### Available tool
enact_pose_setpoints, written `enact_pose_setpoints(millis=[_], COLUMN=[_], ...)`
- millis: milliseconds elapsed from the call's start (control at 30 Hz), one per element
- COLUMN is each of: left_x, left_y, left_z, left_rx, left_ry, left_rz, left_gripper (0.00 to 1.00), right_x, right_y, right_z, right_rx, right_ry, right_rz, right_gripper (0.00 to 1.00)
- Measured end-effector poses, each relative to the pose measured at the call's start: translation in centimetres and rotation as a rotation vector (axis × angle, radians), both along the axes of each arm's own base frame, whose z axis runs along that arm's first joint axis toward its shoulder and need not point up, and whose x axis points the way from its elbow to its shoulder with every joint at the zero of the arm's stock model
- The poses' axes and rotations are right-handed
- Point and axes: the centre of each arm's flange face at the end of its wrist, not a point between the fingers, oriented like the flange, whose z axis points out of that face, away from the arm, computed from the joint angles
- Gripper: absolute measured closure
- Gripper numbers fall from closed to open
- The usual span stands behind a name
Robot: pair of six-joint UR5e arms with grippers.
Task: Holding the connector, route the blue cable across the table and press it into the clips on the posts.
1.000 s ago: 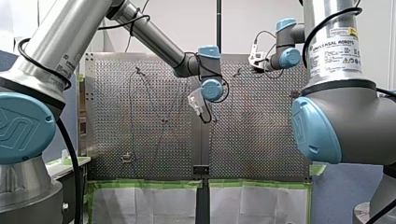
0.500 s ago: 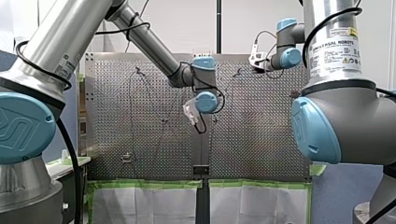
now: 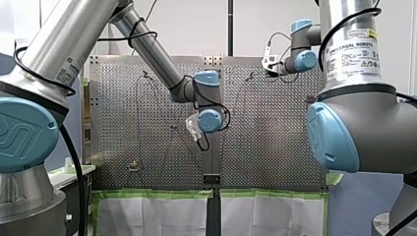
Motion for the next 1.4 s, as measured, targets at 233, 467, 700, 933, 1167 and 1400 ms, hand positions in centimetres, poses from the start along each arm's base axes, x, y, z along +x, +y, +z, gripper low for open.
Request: enact_pose_setpoints(millis=[233,467,700,933,1167,1400], left_x=[-1.1,-2.4,-3.6,-5.1,-6.4,-8.0], left_y=[1.1,2.5,3.8,5.2,6.6,8.2], left_z=[-1.6,-3.3,-4.8,-6.2,-7.4,-8.6], left_rx=[0.015,0.017,0.017,0.017,0.018,0.018], left_ry=[-0.002,-0.003,-0.003,-0.003,-0.003,-0.003], left_rz=[0.001,0.002,0.0,-0.001,-0.001,-0.001], left_gripper=[0.0,0.0,0.0,0.0,0.0,0.0], right_x=[0.0,-0.1,-0.1,0.0,0.2,0.2], right_y=[0.0,0.0,-0.1,0.0,0.1,0.2], right_z=[0.0,0.0,0.0,0.0,0.0,0.0], right_rx=[0.0,0.0,0.0,0.001,0.001,0.003], right_ry=[0.0,0.0,0.0,0.0,0.0,0.0], right_rz=[0.0,-0.003,-0.003,-0.002,0.003,0.003], right_gripper=[1.0,1.0,1.0,1.0,1.0,1.0])
